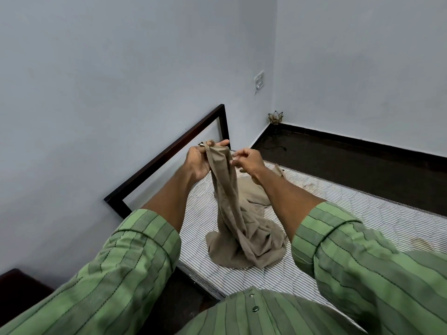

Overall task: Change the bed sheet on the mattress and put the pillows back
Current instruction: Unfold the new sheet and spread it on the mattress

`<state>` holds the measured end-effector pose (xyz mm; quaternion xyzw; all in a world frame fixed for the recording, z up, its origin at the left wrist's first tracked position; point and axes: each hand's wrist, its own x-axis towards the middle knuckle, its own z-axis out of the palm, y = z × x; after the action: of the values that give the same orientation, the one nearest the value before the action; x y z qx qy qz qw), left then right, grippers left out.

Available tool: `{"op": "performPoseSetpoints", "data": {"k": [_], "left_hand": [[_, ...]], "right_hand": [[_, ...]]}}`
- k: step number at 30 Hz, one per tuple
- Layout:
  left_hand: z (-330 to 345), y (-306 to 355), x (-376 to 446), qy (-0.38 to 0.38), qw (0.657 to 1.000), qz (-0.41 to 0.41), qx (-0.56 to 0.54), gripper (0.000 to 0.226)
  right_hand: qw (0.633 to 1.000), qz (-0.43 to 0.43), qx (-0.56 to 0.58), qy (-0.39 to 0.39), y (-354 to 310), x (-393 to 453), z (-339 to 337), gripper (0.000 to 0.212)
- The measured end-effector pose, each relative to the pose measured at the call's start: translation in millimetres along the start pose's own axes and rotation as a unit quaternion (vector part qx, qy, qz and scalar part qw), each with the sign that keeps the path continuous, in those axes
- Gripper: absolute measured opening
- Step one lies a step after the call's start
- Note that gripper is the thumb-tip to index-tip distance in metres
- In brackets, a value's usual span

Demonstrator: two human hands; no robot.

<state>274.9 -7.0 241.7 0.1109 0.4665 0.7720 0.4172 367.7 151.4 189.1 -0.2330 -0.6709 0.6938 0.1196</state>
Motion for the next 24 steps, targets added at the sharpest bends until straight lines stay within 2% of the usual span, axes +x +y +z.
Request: {"op": "performPoseSetpoints", "data": {"k": [1,2,3,5,7,9,11,14,15,17,18,19,22,24], "left_hand": [[-3.5,-0.4,-0.3,-0.010,0.999,-0.007,-0.044,0.024],[-5.2,-0.5,-2.2,-0.021,0.997,-0.016,-0.079,0.021],[-6.8,-1.5,-3.3,-0.029,0.994,-0.021,-0.102,0.019],[-9.9,-2.4,-7.2,-0.033,0.991,-0.022,-0.124,0.016],[-12.3,-1.1,-12.5,-0.027,0.991,-0.022,-0.128,0.014],[-21.0,-1.6,-15.9,-0.014,0.993,-0.025,-0.114,0.017],[-26.2,0.7,-16.4,0.010,0.993,-0.041,-0.108,0.030],[-24.8,-0.6,-19.4,0.054,0.994,-0.076,-0.059,0.056],[-20.4,-0.9,-19.6,0.055,0.994,-0.096,-0.005,0.059],[-12.5,-5.1,-19.5,0.063,0.978,-0.117,0.163,0.046],[-12.0,-7.6,-16.6,0.062,0.970,-0.121,0.204,0.033],[-15.1,-9.1,-12.2,0.067,0.970,-0.116,0.203,0.024],[-26.7,-5.2,-4.7,0.111,0.976,-0.109,0.155,0.034],[-33.1,-6.1,-0.2,0.126,0.971,-0.095,0.179,0.036]], "right_hand": [[1.000,-0.023,-0.005,0.016,1.7,3.1,2.2,0.042],[1.000,-0.024,-0.008,-0.003,-0.2,3.7,5.1,0.051],[0.999,-0.017,-0.016,-0.033,-0.8,5.2,7.5,0.051],[0.996,-0.006,-0.025,-0.082,-2.4,6.3,10.9,0.027],[0.997,0.013,-0.013,-0.081,-5.0,5.1,12.1,0.005],[0.997,0.026,0.006,-0.067,-2.4,4.8,13.7,0.020],[0.997,0.030,0.010,-0.064,0.6,4.2,13.7,0.029],[0.997,0.020,-0.009,-0.075,6.0,8.2,17.9,0.030],[0.996,0.009,-0.029,-0.082,6.8,9.1,21.4,0.028],[0.992,-0.011,-0.070,-0.103,8.9,10.8,28.3,0.029],[0.990,-0.018,-0.089,-0.109,8.1,10.1,31.0,0.032],[0.986,-0.021,-0.110,-0.120,7.9,10.4,31.7,0.033],[0.974,-0.012,-0.167,-0.156,6.4,9.6,29.7,0.027],[0.965,0.013,-0.190,-0.179,8.3,10.3,27.0,0.020]]}}
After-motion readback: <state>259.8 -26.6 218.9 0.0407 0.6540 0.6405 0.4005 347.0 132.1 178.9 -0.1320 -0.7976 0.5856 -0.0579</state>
